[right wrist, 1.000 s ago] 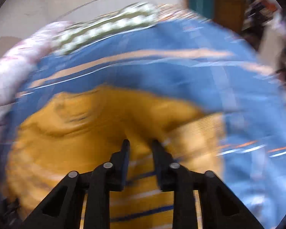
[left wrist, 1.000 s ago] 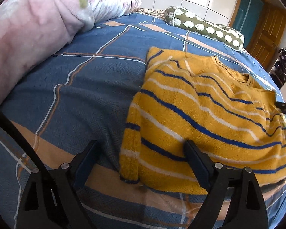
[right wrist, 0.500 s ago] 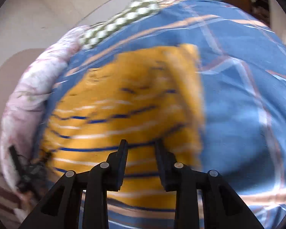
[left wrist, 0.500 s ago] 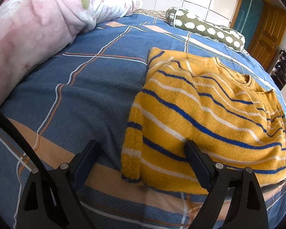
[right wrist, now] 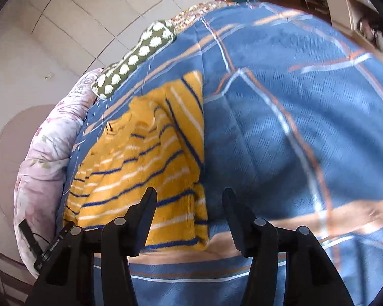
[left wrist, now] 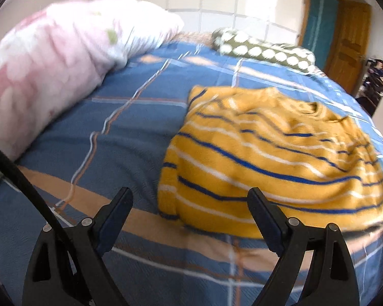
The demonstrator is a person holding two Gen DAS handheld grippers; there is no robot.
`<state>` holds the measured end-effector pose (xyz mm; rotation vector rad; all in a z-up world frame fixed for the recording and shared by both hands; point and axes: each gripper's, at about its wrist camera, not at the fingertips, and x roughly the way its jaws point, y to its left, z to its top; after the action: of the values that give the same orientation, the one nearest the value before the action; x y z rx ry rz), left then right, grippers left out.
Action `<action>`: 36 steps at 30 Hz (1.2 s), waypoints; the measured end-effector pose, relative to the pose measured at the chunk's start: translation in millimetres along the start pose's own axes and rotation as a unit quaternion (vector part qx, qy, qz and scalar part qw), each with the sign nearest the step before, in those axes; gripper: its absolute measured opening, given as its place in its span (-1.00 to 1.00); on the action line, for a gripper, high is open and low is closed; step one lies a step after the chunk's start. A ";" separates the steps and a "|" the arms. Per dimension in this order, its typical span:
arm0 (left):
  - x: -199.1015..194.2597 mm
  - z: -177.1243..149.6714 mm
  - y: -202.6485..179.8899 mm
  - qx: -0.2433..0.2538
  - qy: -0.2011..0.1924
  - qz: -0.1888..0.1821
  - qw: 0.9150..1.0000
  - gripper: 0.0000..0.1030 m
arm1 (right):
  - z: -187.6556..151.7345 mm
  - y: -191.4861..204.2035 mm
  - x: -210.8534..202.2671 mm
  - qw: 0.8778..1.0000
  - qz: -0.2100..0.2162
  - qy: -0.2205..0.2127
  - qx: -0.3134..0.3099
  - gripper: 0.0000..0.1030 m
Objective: Fold small clothes
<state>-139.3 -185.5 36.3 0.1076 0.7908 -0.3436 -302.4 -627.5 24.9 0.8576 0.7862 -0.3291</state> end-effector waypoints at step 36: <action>-9.8 -5.3 5.7 -0.007 0.008 -0.042 0.999 0.76 | -18.7 -4.1 12.7 0.999 0.009 -0.023 0.038 -0.34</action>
<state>-147.3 -176.4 39.4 0.0637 0.8143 -0.4178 -305.1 -615.0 5.8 0.9251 0.7258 -0.3632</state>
